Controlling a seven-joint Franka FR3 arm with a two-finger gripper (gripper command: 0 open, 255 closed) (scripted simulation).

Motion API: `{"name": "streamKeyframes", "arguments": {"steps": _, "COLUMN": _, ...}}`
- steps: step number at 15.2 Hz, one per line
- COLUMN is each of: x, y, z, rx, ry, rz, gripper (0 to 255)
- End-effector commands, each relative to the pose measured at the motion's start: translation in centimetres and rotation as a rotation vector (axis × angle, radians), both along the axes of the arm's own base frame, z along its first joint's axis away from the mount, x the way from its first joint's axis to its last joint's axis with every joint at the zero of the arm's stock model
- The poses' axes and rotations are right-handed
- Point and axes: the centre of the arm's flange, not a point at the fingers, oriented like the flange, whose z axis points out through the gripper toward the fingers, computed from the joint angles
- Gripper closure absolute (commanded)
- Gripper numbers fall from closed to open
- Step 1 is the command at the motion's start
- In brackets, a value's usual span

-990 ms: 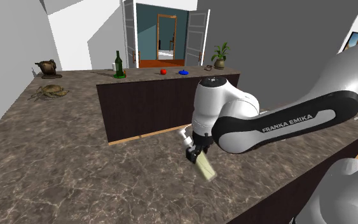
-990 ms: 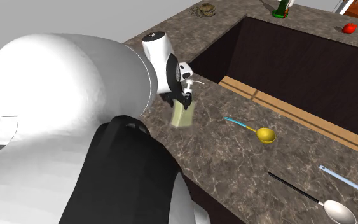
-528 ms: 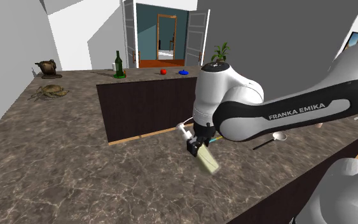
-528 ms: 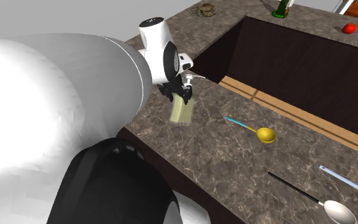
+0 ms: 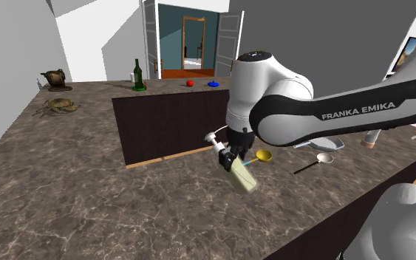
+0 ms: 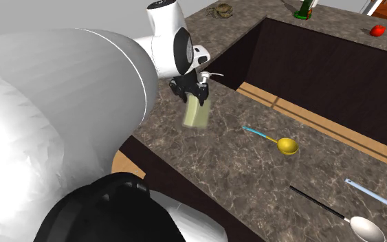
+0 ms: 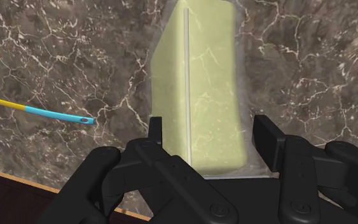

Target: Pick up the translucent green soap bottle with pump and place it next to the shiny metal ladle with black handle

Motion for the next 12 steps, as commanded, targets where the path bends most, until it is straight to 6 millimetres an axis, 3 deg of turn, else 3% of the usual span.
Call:
{"name": "streamKeyframes", "arguments": {"steps": 1, "x": 0.0, "y": 0.0, "z": 1.1, "rx": 0.000, "ry": 0.000, "rz": 0.000, "gripper": 255}}
{"name": "streamKeyframes", "arguments": {"steps": 12, "x": 0.0, "y": 0.0, "z": 6.9, "rx": 0.000, "ry": 0.000, "rz": 0.000, "gripper": 255}}
